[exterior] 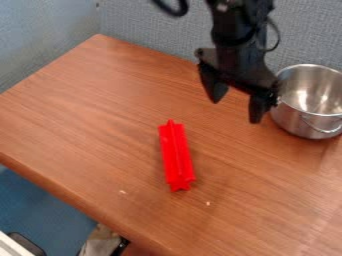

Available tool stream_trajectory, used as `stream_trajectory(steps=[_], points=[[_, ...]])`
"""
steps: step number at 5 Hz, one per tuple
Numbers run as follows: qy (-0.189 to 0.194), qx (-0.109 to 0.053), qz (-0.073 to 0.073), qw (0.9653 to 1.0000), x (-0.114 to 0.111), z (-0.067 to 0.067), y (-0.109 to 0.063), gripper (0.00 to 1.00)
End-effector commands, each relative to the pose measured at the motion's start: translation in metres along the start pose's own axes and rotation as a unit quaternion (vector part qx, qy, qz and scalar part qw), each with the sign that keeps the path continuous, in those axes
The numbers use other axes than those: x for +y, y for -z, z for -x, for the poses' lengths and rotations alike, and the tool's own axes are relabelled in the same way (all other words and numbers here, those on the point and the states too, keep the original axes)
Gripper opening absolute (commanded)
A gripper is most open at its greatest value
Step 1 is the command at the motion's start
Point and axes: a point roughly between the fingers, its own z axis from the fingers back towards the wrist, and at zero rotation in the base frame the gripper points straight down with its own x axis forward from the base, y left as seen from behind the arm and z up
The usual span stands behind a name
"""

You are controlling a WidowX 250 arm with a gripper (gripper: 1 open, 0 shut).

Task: Put the red object in the metal pot

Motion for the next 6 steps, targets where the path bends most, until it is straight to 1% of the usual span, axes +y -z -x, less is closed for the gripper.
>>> stream_trajectory(steps=[1, 2, 3, 4, 5, 6], points=[[0.020, -0.019, -0.002, 0.9996, -0.007, 0.005, -0.013, 0.00], [0.036, -0.016, -0.002, 0.9992, -0.016, 0.006, -0.011, 1.00], [-0.026, -0.013, -0.022, 0.9993, -0.025, 0.015, -0.007, 1.00], [-0.102, -0.012, -0.046, 0.9937, -0.023, 0.021, -0.007, 1.00], [-0.174, -0.003, -0.069, 0.9824, -0.022, 0.029, 0.004, 1.00], [-0.181, 0.021, -0.072, 0.9807, -0.010, 0.029, -0.010, 1.00]])
